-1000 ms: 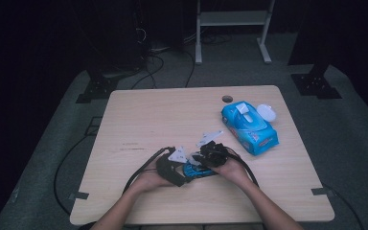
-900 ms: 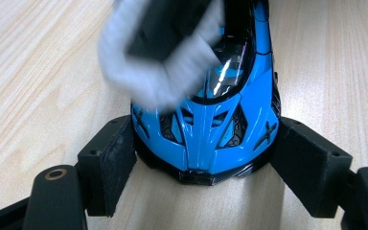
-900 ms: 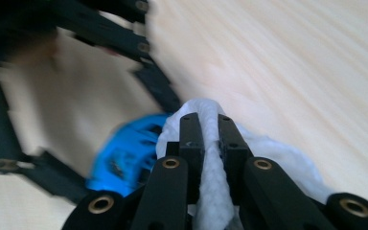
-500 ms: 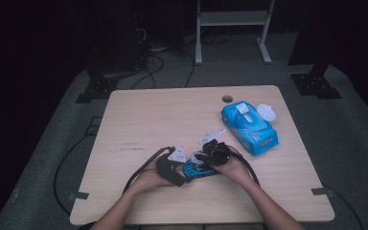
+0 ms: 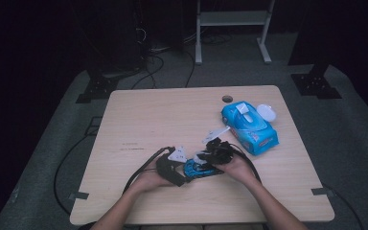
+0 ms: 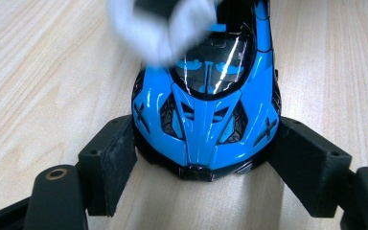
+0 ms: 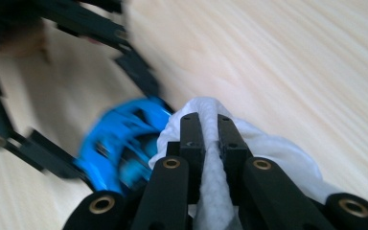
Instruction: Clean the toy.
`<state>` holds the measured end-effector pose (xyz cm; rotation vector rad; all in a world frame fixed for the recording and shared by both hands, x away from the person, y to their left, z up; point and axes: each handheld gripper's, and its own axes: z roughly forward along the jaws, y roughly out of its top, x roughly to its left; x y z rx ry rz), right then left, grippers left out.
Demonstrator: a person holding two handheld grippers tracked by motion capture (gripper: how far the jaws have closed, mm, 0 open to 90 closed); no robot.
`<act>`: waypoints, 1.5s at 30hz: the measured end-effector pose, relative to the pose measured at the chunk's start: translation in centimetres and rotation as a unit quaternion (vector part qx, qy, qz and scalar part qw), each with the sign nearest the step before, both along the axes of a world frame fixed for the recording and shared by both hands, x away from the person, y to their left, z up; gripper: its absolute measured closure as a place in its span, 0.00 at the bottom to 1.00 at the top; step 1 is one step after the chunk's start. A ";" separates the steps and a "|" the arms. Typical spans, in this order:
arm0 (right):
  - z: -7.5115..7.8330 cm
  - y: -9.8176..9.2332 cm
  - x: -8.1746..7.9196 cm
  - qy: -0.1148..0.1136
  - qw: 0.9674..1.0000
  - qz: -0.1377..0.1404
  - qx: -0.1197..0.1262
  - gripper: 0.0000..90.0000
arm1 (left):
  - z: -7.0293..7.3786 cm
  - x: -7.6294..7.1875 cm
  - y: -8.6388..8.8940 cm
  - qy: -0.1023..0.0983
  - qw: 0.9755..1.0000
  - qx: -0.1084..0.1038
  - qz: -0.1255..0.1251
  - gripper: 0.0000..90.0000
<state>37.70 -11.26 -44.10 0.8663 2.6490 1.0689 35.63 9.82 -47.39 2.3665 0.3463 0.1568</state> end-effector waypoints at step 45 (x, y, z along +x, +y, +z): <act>1.1 -4.8 -3.8 -0.005 1.000 0.003 -0.004 0.93 | 0.0 -0.1 -0.8 -0.014 1.000 0.002 0.000 0.27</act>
